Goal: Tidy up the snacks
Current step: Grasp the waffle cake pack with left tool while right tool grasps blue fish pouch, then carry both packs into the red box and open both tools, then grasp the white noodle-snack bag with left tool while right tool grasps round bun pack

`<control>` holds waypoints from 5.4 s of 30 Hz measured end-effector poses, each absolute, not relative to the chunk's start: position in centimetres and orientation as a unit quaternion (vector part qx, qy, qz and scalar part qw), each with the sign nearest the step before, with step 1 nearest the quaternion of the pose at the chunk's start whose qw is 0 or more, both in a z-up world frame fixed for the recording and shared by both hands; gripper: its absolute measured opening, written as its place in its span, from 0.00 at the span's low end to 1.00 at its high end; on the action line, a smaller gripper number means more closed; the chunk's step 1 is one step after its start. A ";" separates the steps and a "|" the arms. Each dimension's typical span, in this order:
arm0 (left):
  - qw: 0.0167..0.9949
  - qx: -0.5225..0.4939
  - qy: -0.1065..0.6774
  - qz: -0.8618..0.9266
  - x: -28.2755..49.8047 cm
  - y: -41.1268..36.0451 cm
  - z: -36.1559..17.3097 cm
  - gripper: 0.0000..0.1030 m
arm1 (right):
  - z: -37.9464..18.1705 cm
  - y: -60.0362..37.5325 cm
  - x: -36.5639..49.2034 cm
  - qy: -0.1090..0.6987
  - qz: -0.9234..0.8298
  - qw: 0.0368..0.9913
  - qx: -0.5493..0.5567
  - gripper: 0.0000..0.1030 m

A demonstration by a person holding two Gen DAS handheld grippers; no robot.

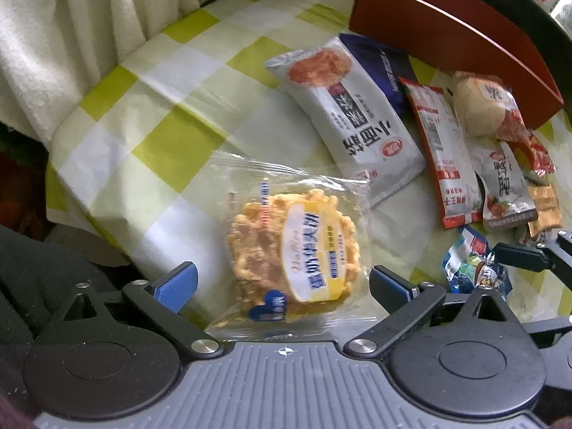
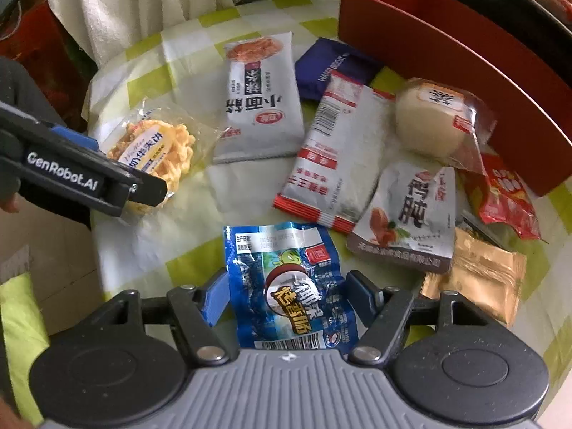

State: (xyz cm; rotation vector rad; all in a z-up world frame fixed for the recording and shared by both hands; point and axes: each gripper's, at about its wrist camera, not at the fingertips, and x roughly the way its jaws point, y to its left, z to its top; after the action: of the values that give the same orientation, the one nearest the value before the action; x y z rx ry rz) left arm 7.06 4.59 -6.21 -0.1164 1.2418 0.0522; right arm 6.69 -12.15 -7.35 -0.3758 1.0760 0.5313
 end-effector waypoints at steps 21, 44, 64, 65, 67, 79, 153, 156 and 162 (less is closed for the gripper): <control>0.813 -0.027 0.580 0.038 7.2 3.2 -7.5 0.84 | -4.8 -14.3 5.9 0.483 0.215 0.841 -0.112 0.68; 0.850 -0.057 0.523 -0.030 8.6 -0.6 -0.7 0.79 | -0.2 -17.9 6.3 0.421 0.136 0.895 -0.048 0.68; 0.889 -0.068 0.449 -0.054 20.9 -5.6 3.5 0.79 | 3.5 -21.8 17.0 0.389 0.048 0.919 0.037 0.68; 0.890 -0.065 0.448 -0.053 21.5 -5.9 3.5 0.79 | 3.5 -22.0 17.6 0.388 0.044 0.920 0.039 0.68; 0.891 -0.065 0.447 -0.051 22.7 -6.2 3.3 0.79 | 3.6 -22.7 18.9 0.385 0.033 0.921 0.044 0.68; 0.891 -0.045 0.450 -0.031 29.0 -8.3 1.2 0.79 | 2.1 -24.1 26.5 0.397 0.006 0.916 0.052 0.68; 0.820 -0.127 0.553 0.076 17.4 2.2 -4.5 0.96 | 0.3 -17.2 19.2 0.432 0.087 0.897 -0.016 0.70; 0.810 -0.152 0.557 0.101 17.9 2.3 -5.4 0.96 | 0.6 -17.2 19.0 0.431 0.093 0.898 -0.017 0.70; 0.811 -0.137 0.556 0.118 18.3 1.1 -6.0 0.90 | 0.7 -18.2 18.7 0.433 0.092 0.897 -0.013 0.70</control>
State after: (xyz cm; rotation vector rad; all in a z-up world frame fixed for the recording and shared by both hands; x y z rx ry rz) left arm 18.33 1.14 -6.02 -0.2937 1.1878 0.2529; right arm 18.71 -18.22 0.73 -0.0273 0.8973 0.1896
